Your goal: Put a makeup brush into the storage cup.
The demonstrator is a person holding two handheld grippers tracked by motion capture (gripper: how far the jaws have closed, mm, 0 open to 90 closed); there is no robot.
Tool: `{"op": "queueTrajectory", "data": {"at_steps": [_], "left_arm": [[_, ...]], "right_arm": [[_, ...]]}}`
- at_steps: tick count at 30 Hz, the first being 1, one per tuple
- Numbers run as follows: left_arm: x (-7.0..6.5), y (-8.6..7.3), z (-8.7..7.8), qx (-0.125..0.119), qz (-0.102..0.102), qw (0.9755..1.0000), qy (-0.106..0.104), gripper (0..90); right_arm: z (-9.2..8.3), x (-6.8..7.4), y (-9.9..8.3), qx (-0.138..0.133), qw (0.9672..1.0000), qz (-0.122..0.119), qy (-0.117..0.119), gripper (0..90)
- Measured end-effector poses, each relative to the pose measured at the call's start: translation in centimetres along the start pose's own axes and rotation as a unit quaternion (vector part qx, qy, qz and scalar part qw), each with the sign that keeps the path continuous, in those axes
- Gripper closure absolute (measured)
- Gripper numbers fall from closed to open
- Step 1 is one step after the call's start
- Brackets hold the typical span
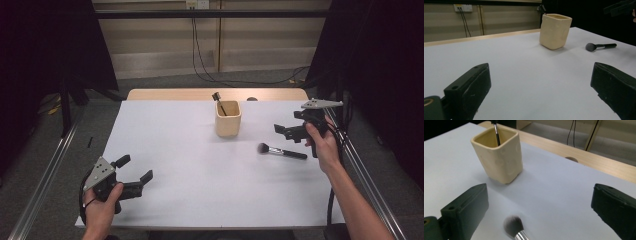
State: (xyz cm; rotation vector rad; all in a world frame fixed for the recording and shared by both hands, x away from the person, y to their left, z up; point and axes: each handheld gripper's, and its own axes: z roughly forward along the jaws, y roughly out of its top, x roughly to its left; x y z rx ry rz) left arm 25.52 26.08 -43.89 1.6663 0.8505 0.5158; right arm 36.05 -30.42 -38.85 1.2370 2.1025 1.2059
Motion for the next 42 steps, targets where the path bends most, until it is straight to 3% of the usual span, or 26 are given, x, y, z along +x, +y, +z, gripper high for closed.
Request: {"op": "queueTrajectory", "data": {"at_steps": [5,9,15,17,23,29,40,42], "left_arm": [[0.0,0.0,0.0,-0.001,0.000,1.0000,0.000,3.0],[0.0,0.0,0.1,0.000,0.000,1.0000,0.001,3.0],[0.0,0.0,0.2,0.001,0.001,1.0000,-0.001,3.0],[-0.1,0.0,0.1,0.001,0.000,1.0000,0.000,3.0],[0.0,0.0,0.1,0.000,0.001,1.0000,0.000,3.0],[0.0,0.0,0.0,0.001,0.002,1.0000,0.000,3.0],[0.0,0.0,0.1,0.003,0.003,1.0000,0.002,2.9],[0.0,0.0,0.2,0.003,0.002,1.0000,0.001,2.9]], "right_arm": [[0.2,-0.4,0.2,0.037,0.9991,-0.005,0.018,1.7],[0.5,-0.7,0.2,0.074,0.9967,-0.025,0.024,1.9],[1.2,-1.0,0.1,0.130,0.9895,-0.047,0.041,2.5],[1.5,-1.1,0.0,0.142,0.9864,-0.052,0.063,2.4],[2.2,-0.7,0.1,0.189,0.9744,-0.084,0.087,4.0],[3.1,-0.5,-0.1,0.250,0.9579,-0.106,0.093,5.7],[4.1,-0.5,-0.4,0.303,0.9379,-0.135,0.101,9.2],[4.3,-0.6,-0.4,0.315,0.9319,-0.147,0.104,10.3]]}}
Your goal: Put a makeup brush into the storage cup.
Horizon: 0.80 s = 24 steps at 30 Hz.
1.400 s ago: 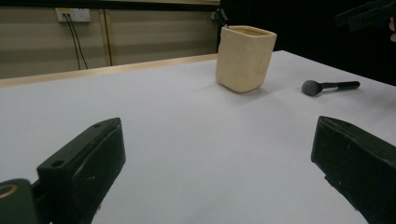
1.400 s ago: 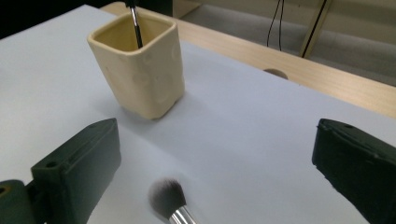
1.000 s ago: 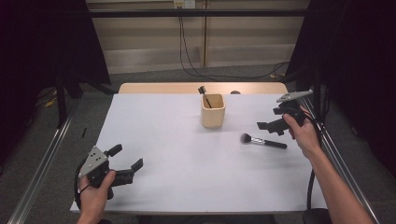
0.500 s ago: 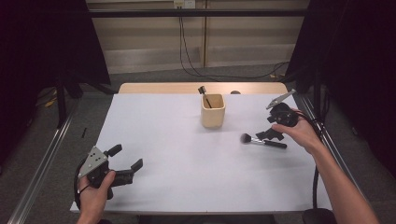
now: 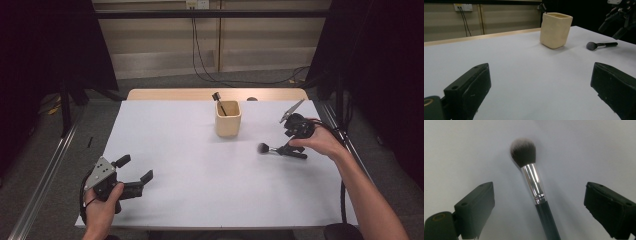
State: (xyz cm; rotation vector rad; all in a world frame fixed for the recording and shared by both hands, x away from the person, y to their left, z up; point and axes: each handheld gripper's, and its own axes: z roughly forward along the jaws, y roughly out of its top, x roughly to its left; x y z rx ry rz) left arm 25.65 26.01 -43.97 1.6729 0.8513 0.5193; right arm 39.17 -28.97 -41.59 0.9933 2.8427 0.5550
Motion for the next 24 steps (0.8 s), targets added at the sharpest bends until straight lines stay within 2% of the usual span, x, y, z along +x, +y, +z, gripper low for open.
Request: {"op": "queueTrajectory", "data": {"at_steps": [3,5,7,10,12,14,16,18,22,24], "left_arm": [[0.0,0.0,0.0,0.000,0.001,1.0000,-0.001,2.9],[0.0,0.0,0.0,-0.001,0.000,1.0000,-0.001,2.9],[0.0,0.0,0.0,0.001,0.001,1.0000,0.000,2.9],[0.0,0.0,-0.1,0.000,-0.002,1.0000,0.000,2.9],[0.1,0.0,-0.1,-0.002,-0.004,1.0000,0.001,2.9],[0.0,0.0,-0.1,-0.001,-0.003,1.0000,0.002,2.9],[0.0,0.0,-0.1,-0.001,-0.003,1.0000,0.002,2.9],[0.0,0.0,-0.1,-0.001,-0.003,1.0000,0.003,2.9],[0.1,0.0,0.0,0.003,0.000,1.0000,0.000,2.9],[0.0,0.0,0.0,0.003,-0.003,1.0000,-0.001,2.9]], "right_arm": [[0.6,0.1,0.3,0.025,0.9997,0.000,0.001,9.9],[1.2,0.1,0.4,0.039,0.9991,-0.014,0.009,10.0],[1.8,0.3,0.6,0.055,0.9983,-0.015,0.010,10.1],[2.5,0.2,0.7,0.062,0.9977,-0.025,0.009,8.9],[2.7,0.3,0.9,0.063,0.9978,-0.020,0.001,9.5],[2.8,0.1,1.0,0.059,0.9980,-0.021,0.002,13.1],[2.9,0.0,0.9,0.067,0.9975,-0.023,0.011,20.2],[3.1,0.0,0.9,0.073,0.9969,-0.022,0.016,23.2],[3.5,-0.1,0.9,0.076,0.9962,-0.039,0.014,30.7],[3.6,0.0,1.1,0.072,0.9966,-0.038,0.014,34.7]]}}
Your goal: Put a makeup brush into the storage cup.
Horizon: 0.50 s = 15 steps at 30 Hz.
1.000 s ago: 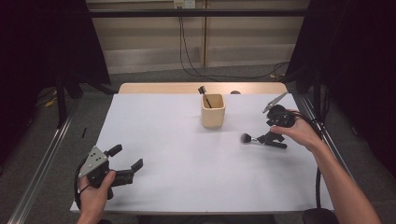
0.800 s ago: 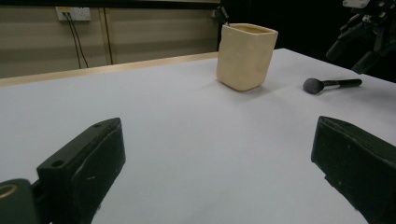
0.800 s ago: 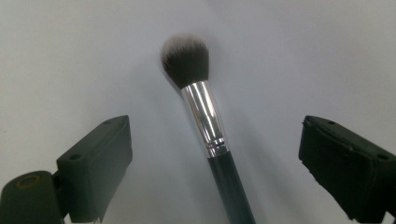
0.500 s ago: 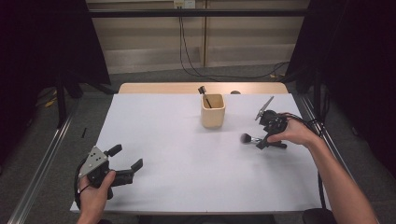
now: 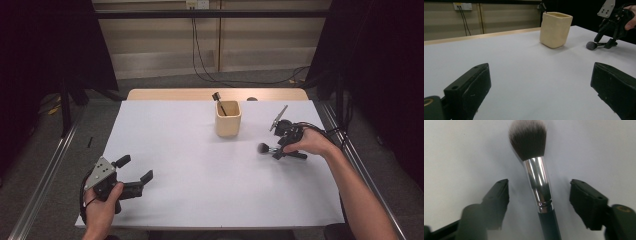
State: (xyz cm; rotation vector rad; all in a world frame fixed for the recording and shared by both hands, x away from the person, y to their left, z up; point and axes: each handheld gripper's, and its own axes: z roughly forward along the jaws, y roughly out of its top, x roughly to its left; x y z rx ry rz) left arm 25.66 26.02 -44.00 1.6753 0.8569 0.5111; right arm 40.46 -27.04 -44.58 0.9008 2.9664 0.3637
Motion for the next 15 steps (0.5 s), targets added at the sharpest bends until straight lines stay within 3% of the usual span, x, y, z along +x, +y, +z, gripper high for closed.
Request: {"op": "queueTrajectory", "data": {"at_steps": [6,9,15], "left_arm": [[0.05,0.00,-0.04,0.000,0.003,1.0000,0.000,2.9],[0.03,-0.02,-0.01,0.001,0.000,1.0000,0.000,2.8],[-0.07,0.03,-0.02,0.002,0.007,1.0000,-0.004,2.8]], "right_arm": [[0.48,0.24,0.34,0.017,0.9996,-0.023,0.008,49.2],[0.70,0.30,0.42,0.021,0.9992,-0.035,0.002,53.3],[0.70,0.51,0.70,0.032,0.9991,-0.029,0.002,62.2]]}}
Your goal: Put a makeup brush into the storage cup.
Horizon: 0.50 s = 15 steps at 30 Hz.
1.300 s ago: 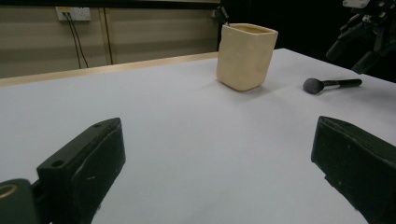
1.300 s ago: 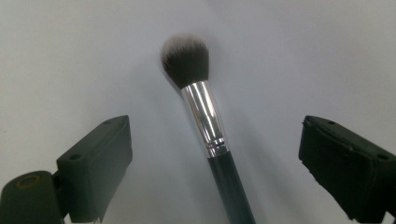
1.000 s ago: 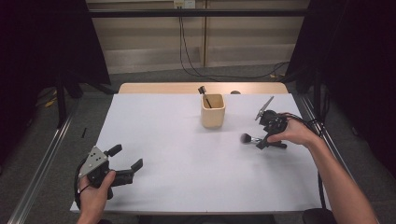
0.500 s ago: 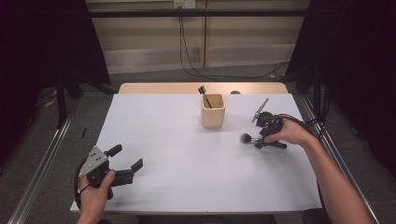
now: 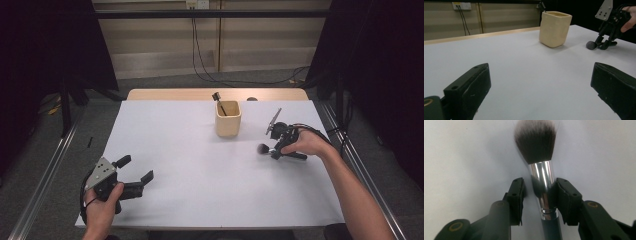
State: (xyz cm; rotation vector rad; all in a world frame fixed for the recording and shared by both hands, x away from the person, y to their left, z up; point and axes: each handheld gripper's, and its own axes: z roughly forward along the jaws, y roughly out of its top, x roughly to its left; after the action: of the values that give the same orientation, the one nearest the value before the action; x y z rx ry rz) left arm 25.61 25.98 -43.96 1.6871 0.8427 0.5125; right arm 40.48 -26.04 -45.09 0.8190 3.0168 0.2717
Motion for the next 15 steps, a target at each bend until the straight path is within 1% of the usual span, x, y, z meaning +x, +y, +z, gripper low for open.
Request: {"op": "queueTrajectory", "data": {"at_steps": [1,3,4,5,6,7,9,10,12,14,15], "left_arm": [[-0.03,0.00,-0.01,-0.001,-0.002,1.0000,0.001,2.8],[0.02,0.00,-0.01,-0.001,-0.001,1.0000,0.000,2.8],[0.04,-0.02,0.00,-0.001,-0.002,1.0000,0.001,2.8],[0.05,-0.03,0.00,0.000,-0.004,1.0000,0.001,2.8],[0.06,-0.04,0.00,-0.001,-0.004,1.0000,0.002,2.8],[0.06,-0.04,-0.01,-0.001,-0.005,1.0000,0.001,2.8],[0.08,-0.03,-0.05,0.000,-0.002,1.0000,0.001,2.8],[0.08,-0.03,-0.05,0.000,-0.002,1.0000,0.001,2.8],[0.04,-0.06,0.01,-0.001,-0.004,1.0000,0.002,2.8],[0.02,-0.06,0.05,0.001,-0.004,1.0000,0.001,2.8],[0.01,-0.06,0.09,0.002,-0.004,1.0000,0.001,2.8]], "right_arm": [[0.02,-0.19,0.00,-0.002,1.0000,0.002,0.000,65.1],[0.00,-0.32,0.09,0.001,1.0000,0.007,0.000,67.8],[0.00,-0.40,0.16,0.005,1.0000,0.003,0.000,68.2],[0.07,-0.34,0.23,0.002,1.0000,0.006,0.000,68.6],[0.02,-0.32,0.32,0.008,1.0000,0.005,0.001,68.9],[0.02,-0.39,0.34,0.010,1.0000,-0.001,0.001,69.3],[0.02,-0.33,0.29,0.007,1.0000,0.004,0.001,70.2],[0.08,-0.35,0.23,0.001,1.0000,0.003,0.001,70.6],[-0.01,-0.23,0.27,0.007,1.0000,-0.001,-0.003,70.9],[-0.03,-0.16,0.36,0.010,0.9998,-0.012,-0.008,71.1],[-0.04,-0.09,0.40,0.011,0.9998,-0.011,-0.009,71.2]]}}
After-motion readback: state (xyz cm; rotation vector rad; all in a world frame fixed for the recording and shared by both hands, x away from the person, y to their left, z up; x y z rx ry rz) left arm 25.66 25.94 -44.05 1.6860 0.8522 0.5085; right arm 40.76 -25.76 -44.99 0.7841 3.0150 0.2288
